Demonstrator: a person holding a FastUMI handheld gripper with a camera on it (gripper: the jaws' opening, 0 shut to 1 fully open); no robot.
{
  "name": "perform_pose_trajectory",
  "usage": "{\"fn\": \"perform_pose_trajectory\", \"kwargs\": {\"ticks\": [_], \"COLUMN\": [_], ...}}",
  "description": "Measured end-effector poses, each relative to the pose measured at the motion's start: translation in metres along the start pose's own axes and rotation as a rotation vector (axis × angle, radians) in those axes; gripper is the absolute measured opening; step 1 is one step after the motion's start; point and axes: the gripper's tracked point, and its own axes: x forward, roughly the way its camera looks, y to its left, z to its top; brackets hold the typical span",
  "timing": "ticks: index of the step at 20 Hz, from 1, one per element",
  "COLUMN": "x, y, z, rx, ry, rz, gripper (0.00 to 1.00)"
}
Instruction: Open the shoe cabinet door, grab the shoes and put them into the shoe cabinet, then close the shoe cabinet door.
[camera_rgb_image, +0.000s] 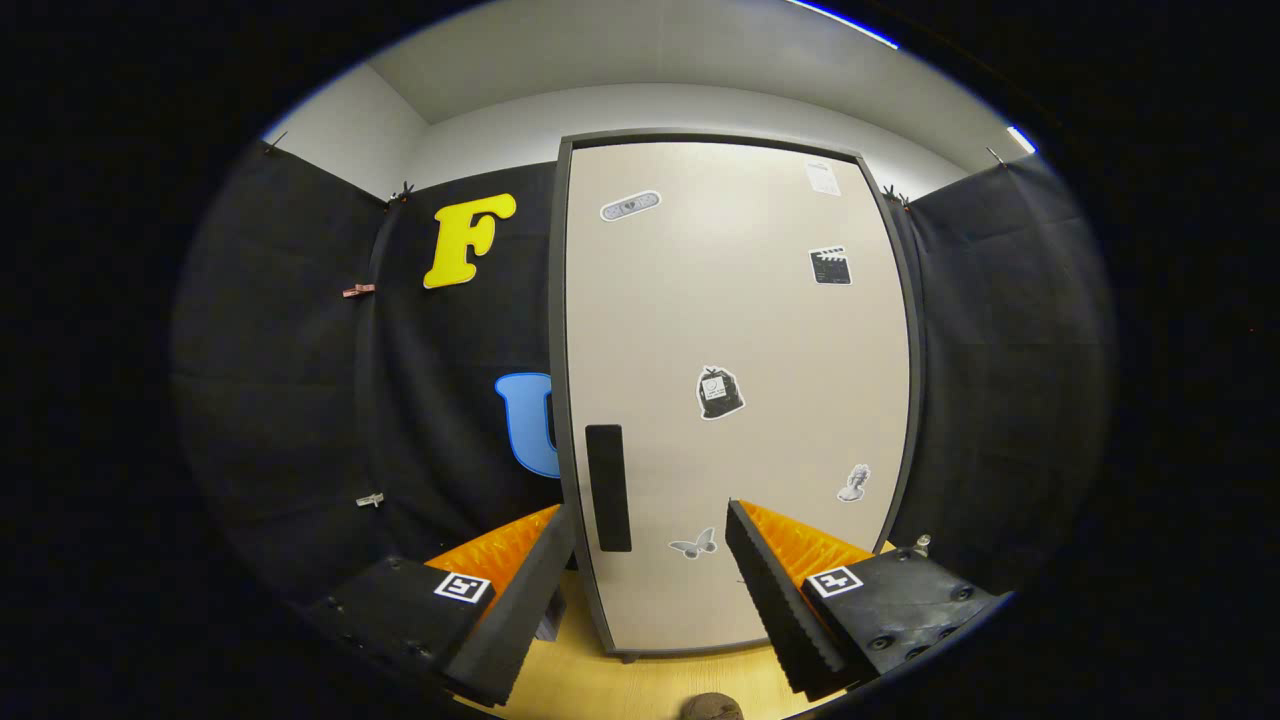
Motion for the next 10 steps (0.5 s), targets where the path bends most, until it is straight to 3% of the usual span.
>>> {"fn": "perform_pose_trajectory", "kwargs": {"ticks": [10], "x": [0.02], "y": [0.016], "z": [-0.02], "rx": [0.009], "ry": [0.056], "rz": [0.007], "gripper": [0.99]}}
